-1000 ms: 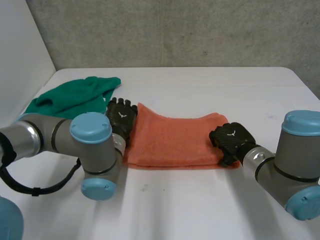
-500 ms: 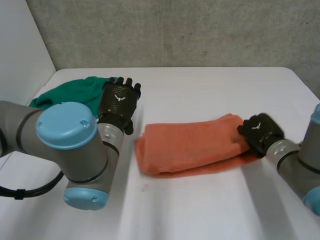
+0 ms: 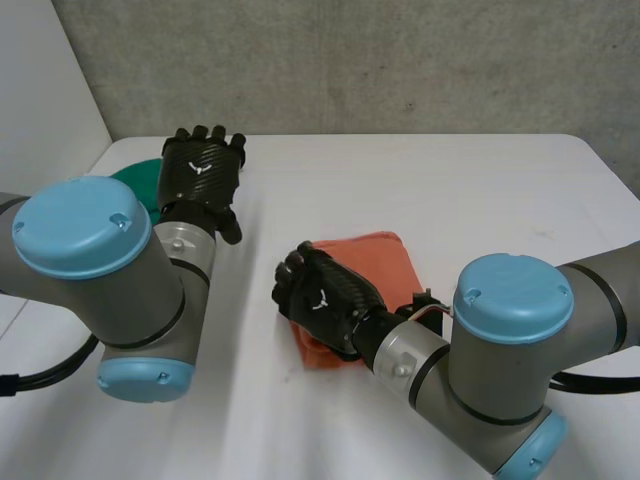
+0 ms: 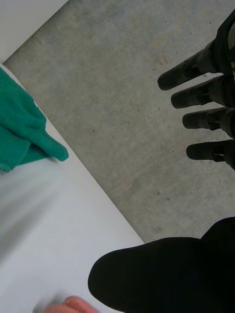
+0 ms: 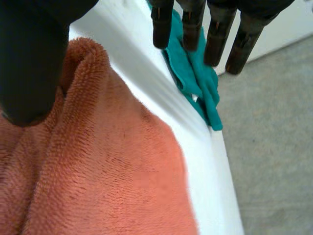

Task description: Fold the laundry.

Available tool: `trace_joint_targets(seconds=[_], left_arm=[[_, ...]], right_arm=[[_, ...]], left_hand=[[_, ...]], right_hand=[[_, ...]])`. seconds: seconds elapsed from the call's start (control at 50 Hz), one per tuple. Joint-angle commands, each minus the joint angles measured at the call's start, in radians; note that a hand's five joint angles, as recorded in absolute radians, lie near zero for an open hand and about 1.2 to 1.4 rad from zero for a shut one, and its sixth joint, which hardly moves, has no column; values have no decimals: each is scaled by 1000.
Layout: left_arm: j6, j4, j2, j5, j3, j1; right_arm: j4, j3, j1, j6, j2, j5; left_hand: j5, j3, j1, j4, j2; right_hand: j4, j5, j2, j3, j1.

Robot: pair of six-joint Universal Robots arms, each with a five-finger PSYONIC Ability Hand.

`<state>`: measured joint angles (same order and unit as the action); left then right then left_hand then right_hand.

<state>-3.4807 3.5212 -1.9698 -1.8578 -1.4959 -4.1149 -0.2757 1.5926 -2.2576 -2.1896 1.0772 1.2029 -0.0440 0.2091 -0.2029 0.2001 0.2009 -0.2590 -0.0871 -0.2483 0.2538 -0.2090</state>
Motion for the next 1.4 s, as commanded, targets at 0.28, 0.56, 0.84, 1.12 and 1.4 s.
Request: trace_joint_targets(seconds=[0.28, 0.56, 0.84, 1.12, 1.4], left_arm=[[219, -172, -124, 258, 103, 127], [91, -320, -297, 169, 161, 100], [65, -312, -72, 199, 155, 99], [199, -446, 91, 526, 148, -11], [233, -472, 94, 617, 129, -21]], right_arm=[[406, -213, 274, -822, -26, 60], [417, -278, 271, -667, -168, 155], [253, -91, 290, -677, 30, 196], [263, 89, 406, -996, 101, 155], [217, 95, 392, -1113, -13, 96]], left_hand=[[-15, 25, -31, 34, 33], [-7, 16, -22, 25, 24], [17, -7, 1, 2, 1], [-4, 13, -19, 22, 21], [-4, 13, -19, 22, 21]], right_hand=[[84, 87, 74, -79, 34], [84, 87, 74, -79, 34], [84, 87, 74, -79, 34], [84, 87, 74, -79, 34], [13, 15, 2, -7, -37]])
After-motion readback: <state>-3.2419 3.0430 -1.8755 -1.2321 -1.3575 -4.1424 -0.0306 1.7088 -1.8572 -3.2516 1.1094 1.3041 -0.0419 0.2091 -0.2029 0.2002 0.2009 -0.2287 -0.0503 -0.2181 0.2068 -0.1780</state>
